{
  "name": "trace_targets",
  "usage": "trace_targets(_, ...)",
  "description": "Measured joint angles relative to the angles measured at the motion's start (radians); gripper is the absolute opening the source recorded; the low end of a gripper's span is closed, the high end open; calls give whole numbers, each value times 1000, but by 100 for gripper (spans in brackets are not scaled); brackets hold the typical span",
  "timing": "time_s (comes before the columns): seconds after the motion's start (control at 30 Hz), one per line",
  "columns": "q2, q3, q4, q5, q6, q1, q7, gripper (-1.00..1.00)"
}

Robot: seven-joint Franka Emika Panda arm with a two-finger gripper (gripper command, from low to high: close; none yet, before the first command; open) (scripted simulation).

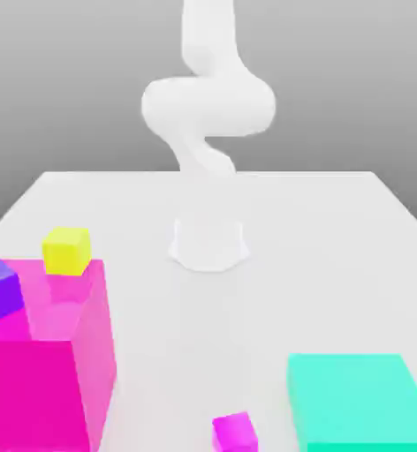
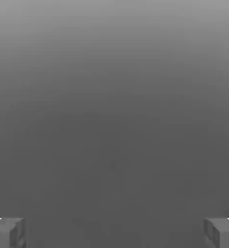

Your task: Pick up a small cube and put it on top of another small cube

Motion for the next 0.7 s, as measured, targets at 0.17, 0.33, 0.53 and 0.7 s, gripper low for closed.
trace_targets(0.17, 187, -10, -18, 7, 69, 23, -39, 0)
trace_targets(0.33, 369, -16, -36, 17, 135, 40, -79, 0)
trace_targets(0.53, 586, -16, -57, 26, 215, 54, -124, 0)
trace_targets(0.7, 767, -13, -75, 26, 281, 65, -157, 0)
